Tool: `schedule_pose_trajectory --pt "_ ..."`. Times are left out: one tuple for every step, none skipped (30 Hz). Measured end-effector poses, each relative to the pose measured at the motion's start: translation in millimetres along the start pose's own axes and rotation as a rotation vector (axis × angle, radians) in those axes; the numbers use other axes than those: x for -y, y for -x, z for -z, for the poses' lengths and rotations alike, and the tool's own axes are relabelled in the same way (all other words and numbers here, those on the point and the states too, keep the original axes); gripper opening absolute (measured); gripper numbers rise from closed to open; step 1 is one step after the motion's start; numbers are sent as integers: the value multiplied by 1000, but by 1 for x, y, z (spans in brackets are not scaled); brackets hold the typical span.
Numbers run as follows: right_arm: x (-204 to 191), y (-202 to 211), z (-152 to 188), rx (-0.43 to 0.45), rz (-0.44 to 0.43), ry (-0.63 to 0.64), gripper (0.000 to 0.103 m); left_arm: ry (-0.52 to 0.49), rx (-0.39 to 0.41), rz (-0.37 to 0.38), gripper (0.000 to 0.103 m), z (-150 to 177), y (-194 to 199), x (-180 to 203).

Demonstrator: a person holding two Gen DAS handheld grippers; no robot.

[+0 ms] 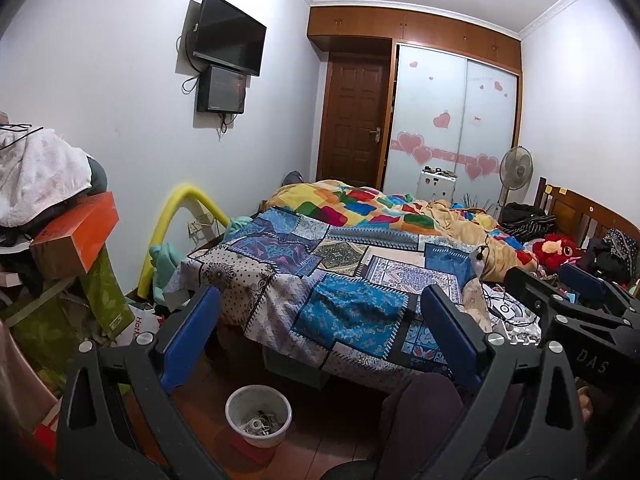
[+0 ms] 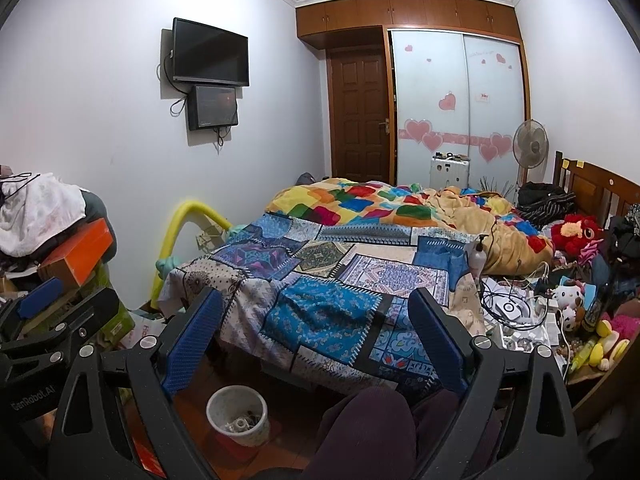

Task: Collect trash

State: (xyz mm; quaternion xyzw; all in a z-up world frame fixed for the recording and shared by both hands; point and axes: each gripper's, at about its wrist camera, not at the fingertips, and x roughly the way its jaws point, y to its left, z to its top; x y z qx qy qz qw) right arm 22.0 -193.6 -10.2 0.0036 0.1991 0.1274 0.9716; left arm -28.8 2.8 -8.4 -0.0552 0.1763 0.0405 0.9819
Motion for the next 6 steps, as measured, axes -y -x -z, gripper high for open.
schedule_pose_trajectory --pt "0 -1 0 -1 -1 0 93 3 0 1 101 0 -1 0" --pt "1 0 1 -3 -1 -1 93 4 -2 5 101 0 -1 0" --pt "1 -1 1 -5 -1 -2 93 4 -4 8 101 0 -1 0" --pt "1 -1 1 -6 -2 -2 93 4 -5 7 101 0 -2 0" --pt "1 -2 1 -8 -3 -3 93 2 -5 5 101 0 -2 1" --pt "2 -2 1 -10 -4 -3 93 -1 -7 3 101 0 -2 2"
